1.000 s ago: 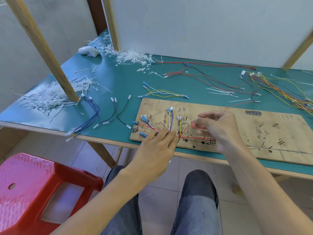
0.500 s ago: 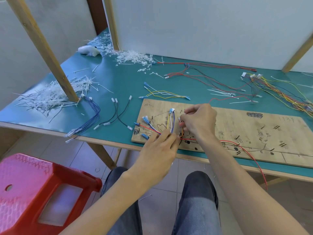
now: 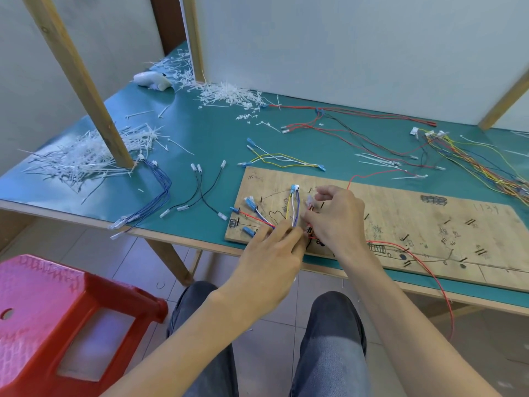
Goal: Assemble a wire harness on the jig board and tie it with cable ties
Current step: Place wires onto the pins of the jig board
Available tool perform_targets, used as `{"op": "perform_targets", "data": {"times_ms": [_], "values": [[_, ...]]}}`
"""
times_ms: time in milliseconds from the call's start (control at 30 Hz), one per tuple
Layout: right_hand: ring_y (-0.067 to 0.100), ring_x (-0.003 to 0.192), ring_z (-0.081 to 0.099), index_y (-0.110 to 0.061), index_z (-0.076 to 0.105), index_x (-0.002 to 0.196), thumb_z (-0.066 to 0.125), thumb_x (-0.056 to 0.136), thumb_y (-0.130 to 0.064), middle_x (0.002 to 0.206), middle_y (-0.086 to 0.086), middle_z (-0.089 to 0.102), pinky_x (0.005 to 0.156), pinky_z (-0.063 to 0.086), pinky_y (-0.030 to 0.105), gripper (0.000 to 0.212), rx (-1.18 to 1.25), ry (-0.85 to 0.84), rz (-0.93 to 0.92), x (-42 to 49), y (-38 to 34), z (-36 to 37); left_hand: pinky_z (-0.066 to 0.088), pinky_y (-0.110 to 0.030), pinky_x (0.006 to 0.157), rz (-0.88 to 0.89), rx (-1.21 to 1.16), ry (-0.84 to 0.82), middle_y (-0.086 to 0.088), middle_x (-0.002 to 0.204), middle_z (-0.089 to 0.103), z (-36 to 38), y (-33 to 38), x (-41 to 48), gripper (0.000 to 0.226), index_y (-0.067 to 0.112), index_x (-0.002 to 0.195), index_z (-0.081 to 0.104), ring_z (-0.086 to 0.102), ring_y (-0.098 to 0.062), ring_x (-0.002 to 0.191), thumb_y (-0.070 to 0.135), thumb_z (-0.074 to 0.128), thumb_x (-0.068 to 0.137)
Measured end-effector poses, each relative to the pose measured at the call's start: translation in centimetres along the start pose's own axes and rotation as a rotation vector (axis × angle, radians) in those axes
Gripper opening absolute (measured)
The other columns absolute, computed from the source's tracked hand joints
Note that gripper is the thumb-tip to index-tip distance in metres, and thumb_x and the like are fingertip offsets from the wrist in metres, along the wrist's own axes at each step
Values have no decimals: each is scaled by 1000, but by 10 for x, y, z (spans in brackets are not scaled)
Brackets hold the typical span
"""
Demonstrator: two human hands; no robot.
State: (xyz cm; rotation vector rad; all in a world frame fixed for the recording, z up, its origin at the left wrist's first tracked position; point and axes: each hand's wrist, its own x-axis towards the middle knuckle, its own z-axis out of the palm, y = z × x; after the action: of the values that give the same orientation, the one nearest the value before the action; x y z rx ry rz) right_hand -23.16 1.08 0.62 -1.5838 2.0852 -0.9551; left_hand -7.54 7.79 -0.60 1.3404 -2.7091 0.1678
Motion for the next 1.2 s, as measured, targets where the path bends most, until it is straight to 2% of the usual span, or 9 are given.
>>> {"op": "perform_targets", "data": {"times_ms": [67,167,300,500,667,800,1000,1100,1200], "values": [[23,109,69,-15,66,136,83,79,-10,123,0,73,101,49,29,59,-30,5,-16,-7,-2,-3,45,-43,100,3,-15,0,-4,135,55,-2,-2,0,64,9,142,55,43,-28,125,18,72,81],[20,91,71,-17,70,126,83,83,-17,108,-5,73,94,56,40,45,-1,53,-44,-21,-8,-8,43,-44,102,8,-25,-2,-4,138,52,-3,-2,-2,68,10,145,51,40,-28,127,19,73,81],[0,71,67,-21,79,102,80,86,-15,79,-15,73,80,60,27,16,79,67,-95,-38,-6,-12,40,-43,103,9,-20,5,-4,141,48,-4,-1,-3,66,10,145,51,34,-27,128,17,72,82],[6,76,68,-20,84,107,71,95,-16,90,-8,79,81,55,26,18,39,74,-140,-31,-3,-14,42,-43,101,3,-35,5,-4,139,51,-2,-2,-2,69,11,144,52,35,-26,125,18,76,80],[8,81,70,-26,83,101,62,102,-14,87,-11,80,70,55,27,24,304,-174,112,-5,-3,-26,45,-45,102,-1,-34,-16,-4,142,51,0,-5,-2,80,10,149,49,31,-26,127,21,81,77],[2,85,69,-30,82,103,73,97,-38,94,-16,79,80,60,31,13,326,-269,71,-8,3,-35,45,-44,100,5,-31,-12,-3,141,52,0,-6,0,80,12,147,51,32,-25,126,22,83,74],[-12,86,64,-24,82,101,76,96,-23,82,-21,71,72,40,-1,8,49,-66,-202,-22,10,-31,40,-44,106,4,-7,-30,-4,146,47,4,-5,-3,88,10,155,41,32,-27,132,20,80,77],[-3,81,68,-23,83,96,73,99,-27,81,-17,74,75,44,5,11,71,95,-218,-23,13,-31,40,-43,103,4,-7,-29,-4,145,48,4,-5,-2,86,9,155,40,33,-28,131,17,77,79],[5,76,71,-23,83,93,73,99,-30,74,-15,74,80,61,32,13,167,150,-131,-21,18,-32,41,-44,102,7,-16,-28,-4,143,50,3,-5,-1,85,10,152,44,35,-28,130,17,80,76]]}}
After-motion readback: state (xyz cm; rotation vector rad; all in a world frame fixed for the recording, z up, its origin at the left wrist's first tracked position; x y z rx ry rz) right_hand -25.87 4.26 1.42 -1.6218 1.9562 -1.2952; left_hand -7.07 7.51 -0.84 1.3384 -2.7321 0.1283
